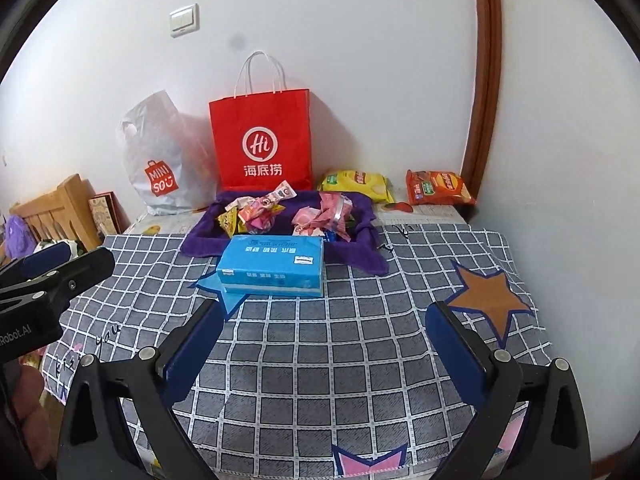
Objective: Organize snacks
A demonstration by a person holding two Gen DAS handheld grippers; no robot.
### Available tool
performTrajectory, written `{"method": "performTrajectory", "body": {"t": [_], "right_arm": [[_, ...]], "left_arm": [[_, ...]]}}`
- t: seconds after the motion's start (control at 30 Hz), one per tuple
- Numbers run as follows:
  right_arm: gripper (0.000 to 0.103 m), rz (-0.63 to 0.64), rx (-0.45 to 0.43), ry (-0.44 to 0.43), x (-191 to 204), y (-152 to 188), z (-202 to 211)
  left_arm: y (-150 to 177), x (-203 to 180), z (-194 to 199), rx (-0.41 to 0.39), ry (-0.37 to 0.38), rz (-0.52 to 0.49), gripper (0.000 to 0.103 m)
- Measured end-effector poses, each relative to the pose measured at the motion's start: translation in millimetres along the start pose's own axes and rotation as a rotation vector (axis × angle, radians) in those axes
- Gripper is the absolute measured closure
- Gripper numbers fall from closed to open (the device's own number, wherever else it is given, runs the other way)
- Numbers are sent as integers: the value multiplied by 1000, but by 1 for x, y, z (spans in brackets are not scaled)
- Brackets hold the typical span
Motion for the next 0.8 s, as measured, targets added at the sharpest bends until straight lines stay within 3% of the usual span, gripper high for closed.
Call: {"method": "performTrajectory", "body": {"t": [0.8], "right_arm": [[3, -7, -12, -4, -1, -2, 6]], "left_arm": [[1, -1, -1, 4, 12, 3, 13]]}}
Point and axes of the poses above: each gripper's, at about its wrist camera, not at the fingertips, and z roughly against the way its jaws point, x to its left, y to its underside, the point moved 10 cm from there along -z, roughly the way its jaws point, and after that the axes turned 9 degrees about -z, right-handed, at the moved point
